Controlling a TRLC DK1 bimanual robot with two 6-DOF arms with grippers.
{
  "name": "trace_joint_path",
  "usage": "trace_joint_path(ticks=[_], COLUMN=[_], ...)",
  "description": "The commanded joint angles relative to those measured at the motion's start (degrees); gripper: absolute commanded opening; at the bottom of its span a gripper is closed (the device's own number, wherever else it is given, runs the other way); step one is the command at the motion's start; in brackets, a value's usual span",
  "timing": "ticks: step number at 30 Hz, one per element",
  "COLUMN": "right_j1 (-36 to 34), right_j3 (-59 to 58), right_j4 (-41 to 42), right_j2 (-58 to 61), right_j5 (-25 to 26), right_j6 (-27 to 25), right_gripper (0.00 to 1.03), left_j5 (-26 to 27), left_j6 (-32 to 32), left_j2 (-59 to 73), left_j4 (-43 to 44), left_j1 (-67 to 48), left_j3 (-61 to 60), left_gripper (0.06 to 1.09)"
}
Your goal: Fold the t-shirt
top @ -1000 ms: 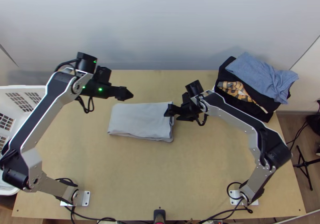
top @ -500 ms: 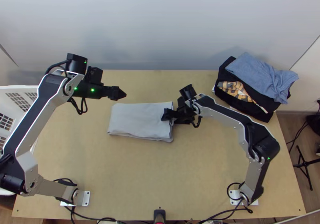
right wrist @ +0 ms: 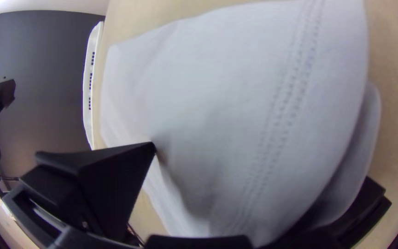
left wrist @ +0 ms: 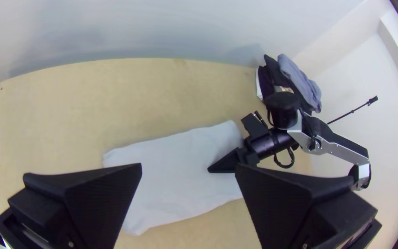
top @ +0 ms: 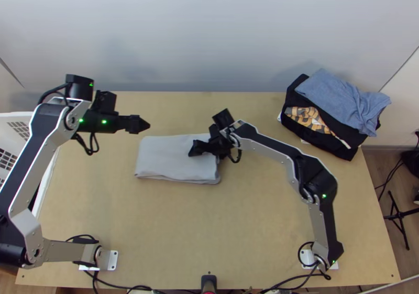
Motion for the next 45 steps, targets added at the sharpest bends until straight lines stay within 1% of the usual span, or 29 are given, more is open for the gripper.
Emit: trace_joint_path(ticks=[1, 2, 3, 5, 10, 11, 15, 17, 21, 24, 31, 34, 35, 42, 45], right_j1=[0.92, 0.30, -0.75, -3.21, -13.06, -15.43, -28.17, -34.50, -42.76, -46.19, -52.34, -54.72, -55.42, -60.08, -61.13], right_j3=[4.26, 3.73, 2.94, 1.00, -2.86, -3.13, -2.60, -1.46, 2.15, 5.84, 16.74, 21.13, 22.27, 24.56, 24.56], right_j4=[-1.28, -1.28, -1.46, -1.46, -1.46, -1.46, -1.28, -1.02, -1.02, -0.93, -0.93, -1.28, -1.37, -1.46, -1.55], right_j2=[-0.98, -2.82, -4.75, -9.94, -23.39, -25.32, -31.03, -32.18, -32.18, -31.47, -26.46, -23.56, -22.68, -17.67, -15.74], right_j5=[-3.61, -3.61, -4.40, -8.18, -20.40, -21.28, -22.16, -25.23, -28.66, -29.72, -29.89, -30.95, -32.00, -36.75, -37.01], right_j6=[-0.36, -0.45, -0.45, 0.34, 3.68, 3.86, 3.51, 3.59, 4.03, 4.12, 4.12, 4.12, 4.12, 4.03, 4.03], right_gripper=[0.13, 0.04, 0.03, 0.03, 0.03, 0.03, 0.03, 0.03, 0.03, 0.03, 0.03, 0.03, 0.03, 0.03, 0.03], left_j5=[0.09, 0.09, 0.09, 0.09, 0.26, 0.26, 0.35, 0.35, 0.35, 0.26, 0.26, 0.26, 0.26, 0.26, 0.26], left_j6=[1.89, 2.41, 2.76, 3.20, 3.99, 4.08, 3.99, 3.55, 3.29, 3.20, 3.55, 3.64, 3.64, 3.64, 3.73], left_j2=[-3.45, -3.89, -4.07, -4.33, -4.77, -4.77, -4.68, -4.86, -6.00, -6.62, -6.88, -6.88, -6.88, -6.97, -7.06], left_j4=[-1.16, -1.16, -1.16, -1.16, -0.90, -0.81, 0.86, 2.09, 4.55, 5.16, 5.52, 5.52, 5.60, 6.31, 6.31], left_j1=[4.73, 5.52, 6.14, 7.28, 9.13, 9.30, 9.39, 9.30, 9.13, 9.04, 9.04, 8.77, 8.69, 8.86, 8.95], left_j3=[-2.23, -2.58, -2.93, -3.63, -5.48, -5.83, -7.59, -8.38, -10.40, -11.63, -12.25, -12.16, -12.16, -11.98, -12.07], left_gripper=[1.04, 1.04, 1.04, 1.04, 1.04, 1.04, 1.04, 1.04, 1.04, 1.04, 1.04, 1.04, 1.04, 1.04, 1.04])
